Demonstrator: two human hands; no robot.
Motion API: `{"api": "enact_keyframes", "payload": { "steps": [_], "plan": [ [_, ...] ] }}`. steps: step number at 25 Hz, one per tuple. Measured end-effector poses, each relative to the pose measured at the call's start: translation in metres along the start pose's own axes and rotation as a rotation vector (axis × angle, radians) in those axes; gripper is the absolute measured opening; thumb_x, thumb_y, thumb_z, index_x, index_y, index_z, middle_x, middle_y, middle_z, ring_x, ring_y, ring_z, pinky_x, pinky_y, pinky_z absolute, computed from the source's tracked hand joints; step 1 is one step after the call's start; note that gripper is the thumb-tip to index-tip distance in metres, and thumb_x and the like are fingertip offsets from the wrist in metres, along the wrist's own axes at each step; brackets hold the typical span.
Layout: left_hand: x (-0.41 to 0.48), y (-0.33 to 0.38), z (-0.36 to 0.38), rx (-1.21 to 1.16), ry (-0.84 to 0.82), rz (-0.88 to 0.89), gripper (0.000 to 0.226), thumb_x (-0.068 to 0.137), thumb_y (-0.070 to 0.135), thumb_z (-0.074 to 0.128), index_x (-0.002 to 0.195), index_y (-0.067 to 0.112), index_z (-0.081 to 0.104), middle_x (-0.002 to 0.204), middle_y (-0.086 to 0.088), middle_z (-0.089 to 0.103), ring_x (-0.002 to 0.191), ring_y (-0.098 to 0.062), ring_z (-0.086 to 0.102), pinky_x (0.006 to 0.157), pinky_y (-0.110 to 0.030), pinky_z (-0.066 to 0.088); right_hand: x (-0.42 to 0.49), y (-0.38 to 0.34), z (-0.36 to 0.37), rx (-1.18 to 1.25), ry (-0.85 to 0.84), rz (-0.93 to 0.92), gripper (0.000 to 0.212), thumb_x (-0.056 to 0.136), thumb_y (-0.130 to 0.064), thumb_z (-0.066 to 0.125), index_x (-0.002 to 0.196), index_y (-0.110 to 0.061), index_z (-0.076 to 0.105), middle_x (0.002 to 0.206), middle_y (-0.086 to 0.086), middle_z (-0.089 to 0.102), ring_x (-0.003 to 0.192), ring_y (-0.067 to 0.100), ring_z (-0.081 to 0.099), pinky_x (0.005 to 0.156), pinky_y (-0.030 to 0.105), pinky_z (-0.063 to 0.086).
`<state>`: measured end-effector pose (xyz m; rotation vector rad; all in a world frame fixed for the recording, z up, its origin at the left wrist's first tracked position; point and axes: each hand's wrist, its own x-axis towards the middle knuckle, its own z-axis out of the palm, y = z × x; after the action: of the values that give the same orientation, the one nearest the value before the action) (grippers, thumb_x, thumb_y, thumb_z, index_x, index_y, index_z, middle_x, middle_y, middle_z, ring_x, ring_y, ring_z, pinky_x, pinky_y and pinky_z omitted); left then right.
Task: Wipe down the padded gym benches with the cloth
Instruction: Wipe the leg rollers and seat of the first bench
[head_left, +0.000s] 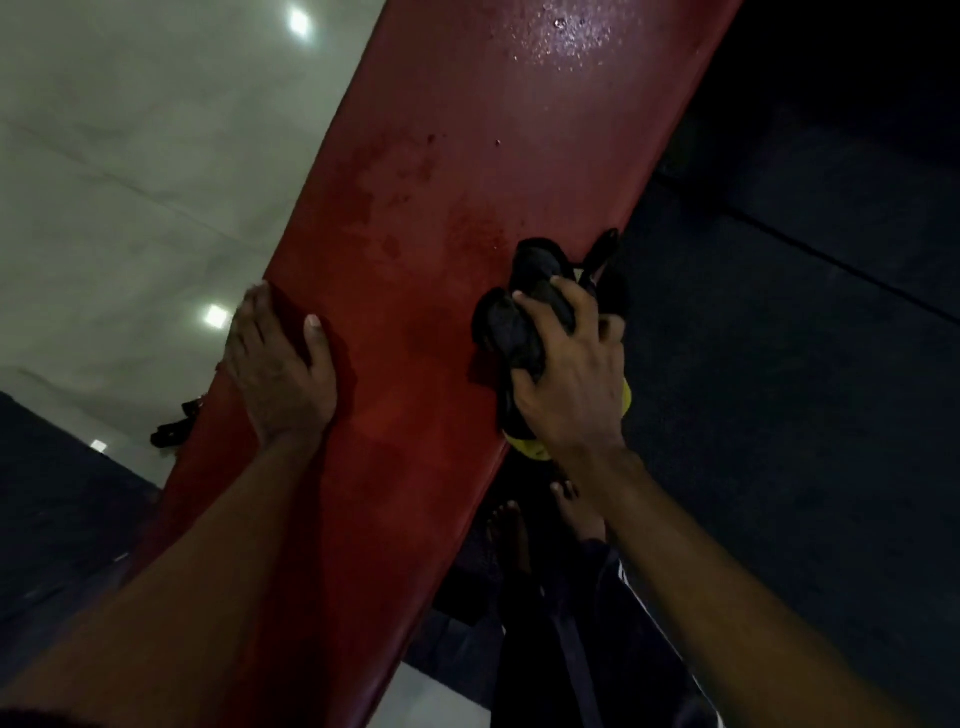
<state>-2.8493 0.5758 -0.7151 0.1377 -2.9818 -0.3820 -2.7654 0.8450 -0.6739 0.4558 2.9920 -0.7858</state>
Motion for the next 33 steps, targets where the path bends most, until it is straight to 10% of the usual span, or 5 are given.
{"api": "enact_keyframes", "payload": {
  "steps": [10, 16, 20, 26, 33],
  "plan": [
    [0.0, 0.0, 0.001, -0.014, -0.023, -0.034, 0.062, 0.103, 0.045, 0.04, 0.153, 0.009, 0.033, 0.155, -0.013, 0.04, 0.143, -0.028, 0.036, 0.119, -0.045, 0.026, 0.079, -0.009, -0.012, -0.207, -0.239, -0.581, 0.069, 0.073, -0.026, 0.074, 0.139, -0.021, 0.056, 0.15, 0.011, 0.045, 0.107, 0.042, 0.049, 0.081, 0.047, 0.05],
    [-0.001, 0.002, 0.0, -0.004, -0.07, -0.082, 0.064, 0.102, 0.046, 0.041, 0.155, 0.011, 0.03, 0.156, -0.011, 0.039, 0.144, -0.028, 0.034, 0.12, -0.047, 0.023, 0.124, -0.034, -0.007, -0.245, -0.079, -0.221, 0.067, 0.076, -0.028, 0.067, 0.141, -0.023, 0.052, 0.152, 0.012, 0.041, 0.119, 0.044, 0.046, 0.09, 0.049, 0.048],
    [0.0, 0.002, -0.001, -0.009, -0.097, -0.095, 0.066, 0.1, 0.046, 0.041, 0.155, 0.011, 0.03, 0.156, -0.011, 0.038, 0.144, -0.029, 0.033, 0.12, -0.048, 0.023, 0.115, -0.035, -0.001, -0.264, -0.282, -0.607, 0.076, 0.076, -0.029, 0.068, 0.148, -0.023, 0.046, 0.156, 0.011, 0.037, 0.114, 0.042, 0.048, 0.088, 0.049, 0.049],
    [0.0, 0.002, -0.004, -0.019, -0.122, -0.115, 0.068, 0.099, 0.051, 0.039, 0.155, 0.012, 0.032, 0.156, -0.012, 0.038, 0.145, -0.029, 0.033, 0.119, -0.047, 0.022, 0.145, -0.061, 0.013, -0.173, -0.152, -0.282, 0.072, 0.078, -0.036, 0.06, 0.146, -0.015, 0.047, 0.15, 0.018, 0.041, 0.124, 0.045, 0.046, 0.101, 0.052, 0.044],
    [0.001, 0.0, -0.009, -0.147, -0.103, -0.132, 0.063, 0.1, 0.046, 0.049, 0.153, 0.014, 0.037, 0.152, -0.01, 0.043, 0.142, -0.028, 0.037, 0.117, -0.045, 0.028, 0.167, -0.073, 0.014, -0.308, -0.307, -0.662, 0.075, 0.075, -0.034, 0.068, 0.146, -0.021, 0.047, 0.149, 0.013, 0.044, 0.114, 0.043, 0.051, 0.089, 0.051, 0.051]
  ]
}}
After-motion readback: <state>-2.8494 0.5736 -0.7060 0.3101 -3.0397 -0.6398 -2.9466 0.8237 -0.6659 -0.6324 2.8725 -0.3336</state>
